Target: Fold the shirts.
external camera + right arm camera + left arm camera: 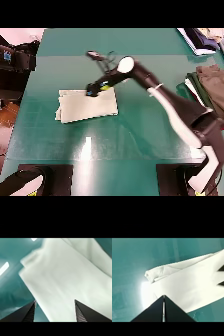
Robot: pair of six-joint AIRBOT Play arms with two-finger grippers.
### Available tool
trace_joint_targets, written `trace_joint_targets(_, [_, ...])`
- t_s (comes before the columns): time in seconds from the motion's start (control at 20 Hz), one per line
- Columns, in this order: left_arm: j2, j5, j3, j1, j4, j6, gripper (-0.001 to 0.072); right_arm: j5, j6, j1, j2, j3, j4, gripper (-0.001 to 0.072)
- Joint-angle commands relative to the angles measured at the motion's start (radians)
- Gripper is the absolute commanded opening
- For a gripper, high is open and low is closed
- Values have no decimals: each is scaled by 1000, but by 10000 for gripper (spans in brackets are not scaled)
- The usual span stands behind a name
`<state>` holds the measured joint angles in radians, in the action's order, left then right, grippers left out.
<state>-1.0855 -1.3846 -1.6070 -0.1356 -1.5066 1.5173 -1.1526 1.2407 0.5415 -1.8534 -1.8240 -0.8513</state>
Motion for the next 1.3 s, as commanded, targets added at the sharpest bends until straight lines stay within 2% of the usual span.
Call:
trace_joint_targets(0.0, [1,0,0,1,0,1,24,-98,5,-195,123,237,-30,546])
trace_joint_targets(0.1, [1,16,0,1,0,1,24,-55,31,-279,166,365,-22,548])
trace_joint_targets(0.2, [1,22,0,1,1,1,24,-18,31,-319,164,446,69,642])
trace_joint_targets(0.35, [-1,23,0,1,4,1,24,33,25,-318,114,516,235,643])
trace_joint_targets(0.45, [-1,21,2,1,6,1,24,32,6,-282,54,495,305,643])
trace_joint_targets(0.85, [-1,-19,17,1,8,1,24,65,7,-95,-156,245,393,639])
trace_joint_targets(0.9, [-1,-24,17,1,8,1,24,66,7,-77,-173,221,395,608])
trace_joint_targets(0.95, [-1,-27,17,1,8,1,24,67,7,-64,-180,206,395,429])
trace_joint_targets(1.0, [-1,-31,17,1,8,0,24,74,4,-54,-181,196,394,211])
trace_joint_targets(1.05, [-1,-31,17,1,8,0,24,73,-16,-51,-181,184,394,47])
trace_joint_targets(1.1, [-1,-30,17,1,8,-3,24,64,-38,-51,-181,165,391,18])
trace_joint_targets(1.25, [-1,-43,17,1,7,-6,24,31,-41,-90,-143,105,342,17])
